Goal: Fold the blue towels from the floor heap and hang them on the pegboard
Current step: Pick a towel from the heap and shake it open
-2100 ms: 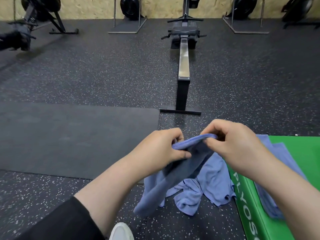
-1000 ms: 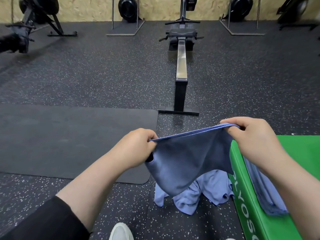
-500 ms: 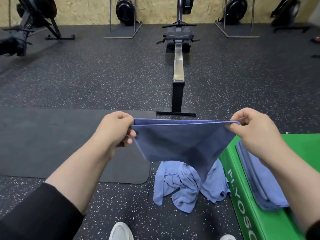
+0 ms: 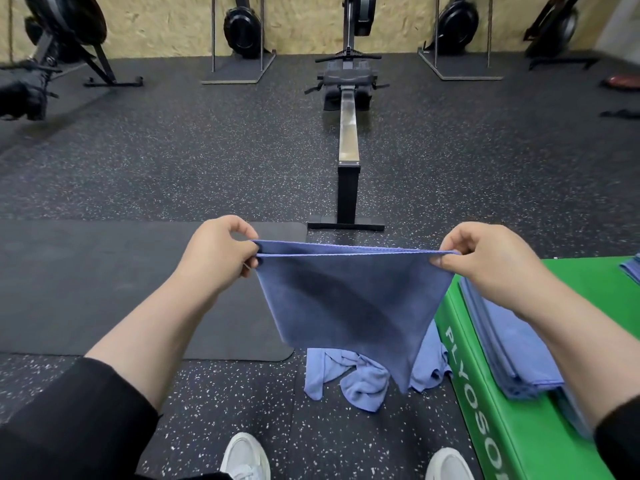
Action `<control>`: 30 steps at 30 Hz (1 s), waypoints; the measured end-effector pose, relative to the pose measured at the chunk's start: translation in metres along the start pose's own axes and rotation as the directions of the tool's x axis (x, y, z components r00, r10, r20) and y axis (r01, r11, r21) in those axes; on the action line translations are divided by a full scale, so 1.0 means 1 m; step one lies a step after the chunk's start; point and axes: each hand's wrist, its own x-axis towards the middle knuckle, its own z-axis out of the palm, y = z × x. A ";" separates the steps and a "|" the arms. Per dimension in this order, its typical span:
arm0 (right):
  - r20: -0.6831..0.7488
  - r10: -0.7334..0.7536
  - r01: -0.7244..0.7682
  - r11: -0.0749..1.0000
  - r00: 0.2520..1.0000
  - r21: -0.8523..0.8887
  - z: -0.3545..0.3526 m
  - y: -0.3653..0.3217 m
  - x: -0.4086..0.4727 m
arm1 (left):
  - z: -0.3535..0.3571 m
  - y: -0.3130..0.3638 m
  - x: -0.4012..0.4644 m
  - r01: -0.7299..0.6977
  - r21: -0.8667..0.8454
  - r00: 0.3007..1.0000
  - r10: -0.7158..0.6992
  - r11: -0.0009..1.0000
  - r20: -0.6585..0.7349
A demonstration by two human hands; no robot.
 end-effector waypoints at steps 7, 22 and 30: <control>0.000 0.010 -0.010 0.997 1.000 -0.083 -0.010 -0.001 -0.014 | -0.015 -0.006 -0.012 -0.118 -0.009 0.970 0.117 0.993 0.211; 0.067 0.012 -0.011 1.000 0.998 -0.024 0.000 0.010 -0.024 | -0.011 -0.005 -0.023 -0.345 0.468 0.936 0.335 0.814 0.108; 0.037 -0.023 0.002 0.871 0.999 0.491 -0.005 -0.002 -0.027 | -0.019 -0.003 -0.024 -0.227 -0.014 0.974 0.226 0.974 -0.028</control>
